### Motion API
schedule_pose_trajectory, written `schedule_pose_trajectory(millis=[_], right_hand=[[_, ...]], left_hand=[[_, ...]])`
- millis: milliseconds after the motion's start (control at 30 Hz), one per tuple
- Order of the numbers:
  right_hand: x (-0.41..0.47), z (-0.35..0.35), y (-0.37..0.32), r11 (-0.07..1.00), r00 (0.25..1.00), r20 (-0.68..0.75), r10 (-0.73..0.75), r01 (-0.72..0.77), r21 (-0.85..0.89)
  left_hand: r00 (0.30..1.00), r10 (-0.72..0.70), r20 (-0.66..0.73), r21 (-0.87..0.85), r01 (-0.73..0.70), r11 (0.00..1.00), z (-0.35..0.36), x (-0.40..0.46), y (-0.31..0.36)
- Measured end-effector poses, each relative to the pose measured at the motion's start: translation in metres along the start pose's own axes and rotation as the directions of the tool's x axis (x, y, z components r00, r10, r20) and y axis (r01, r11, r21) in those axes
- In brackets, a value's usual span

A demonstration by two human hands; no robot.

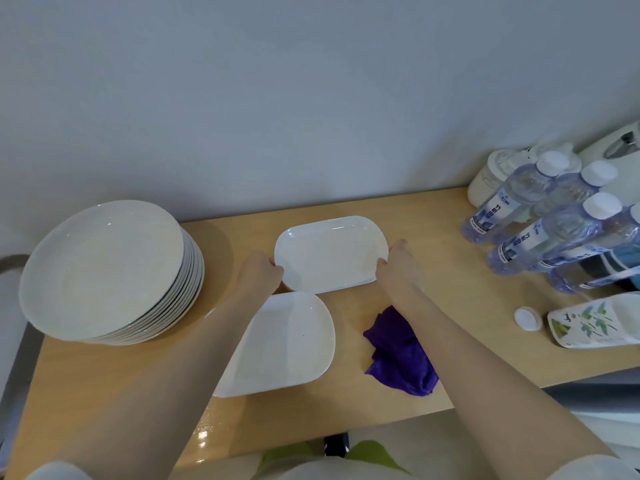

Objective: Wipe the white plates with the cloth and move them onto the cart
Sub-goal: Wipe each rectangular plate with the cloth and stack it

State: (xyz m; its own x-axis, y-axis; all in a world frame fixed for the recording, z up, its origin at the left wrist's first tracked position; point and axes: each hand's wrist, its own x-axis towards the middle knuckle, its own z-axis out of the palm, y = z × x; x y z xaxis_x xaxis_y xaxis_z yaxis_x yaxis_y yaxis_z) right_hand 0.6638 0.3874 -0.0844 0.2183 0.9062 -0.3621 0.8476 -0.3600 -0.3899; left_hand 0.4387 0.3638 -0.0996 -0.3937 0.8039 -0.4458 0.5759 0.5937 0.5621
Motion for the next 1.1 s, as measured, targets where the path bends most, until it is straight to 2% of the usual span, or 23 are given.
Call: schedule_pose_trajectory(millis=[100, 233, 433, 567, 667, 767, 967, 1100], right_hand=[[0.001, 0.0, 0.0, 0.999, 1.0, 0.016, 0.024, -0.024, -0.028], [0.0, 0.002, 0.0, 0.998, 0.998, 0.023, 0.057, -0.058, 0.026], [-0.005, -0.003, -0.003, 0.985, 0.998, -0.009, 0.061, -0.059, 0.163], [-0.015, -0.01, -0.007, 0.943, 0.996, -0.085, 0.013, 0.016, 0.333], [-0.027, -0.013, -0.01, 0.879, 0.994, -0.109, 0.005, 0.048, 0.475], [-0.044, -0.011, -0.009, 0.793, 0.997, -0.071, -0.006, 0.048, 0.607], [-0.09, 0.011, -0.001, 0.791, 0.982, -0.028, -0.188, 0.169, 0.588], [-0.119, 0.027, 0.007, 0.828, 0.965, 0.017, -0.262, 0.215, 0.518]], left_hand=[[0.996, -0.086, 0.036, -0.129, 0.09, 0.988, -0.001, 0.003, 0.001], [0.992, -0.112, 0.064, -0.228, 0.123, 0.966, -0.003, 0.005, 0.0], [1.0, -0.012, 0.006, -0.248, 0.013, 0.969, -0.011, 0.002, 0.013], [0.997, 0.078, -0.029, -0.242, -0.082, 0.967, -0.023, -0.011, 0.015], [0.995, 0.089, -0.036, -0.325, -0.096, 0.941, -0.033, -0.029, 0.01], [0.997, 0.064, -0.052, -0.465, -0.081, 0.882, -0.044, -0.051, -0.003], [0.982, 0.123, -0.14, -0.506, -0.178, 0.844, -0.064, -0.095, -0.048], [0.986, 0.045, -0.162, -0.572, -0.131, 0.809, -0.068, -0.116, -0.081]])
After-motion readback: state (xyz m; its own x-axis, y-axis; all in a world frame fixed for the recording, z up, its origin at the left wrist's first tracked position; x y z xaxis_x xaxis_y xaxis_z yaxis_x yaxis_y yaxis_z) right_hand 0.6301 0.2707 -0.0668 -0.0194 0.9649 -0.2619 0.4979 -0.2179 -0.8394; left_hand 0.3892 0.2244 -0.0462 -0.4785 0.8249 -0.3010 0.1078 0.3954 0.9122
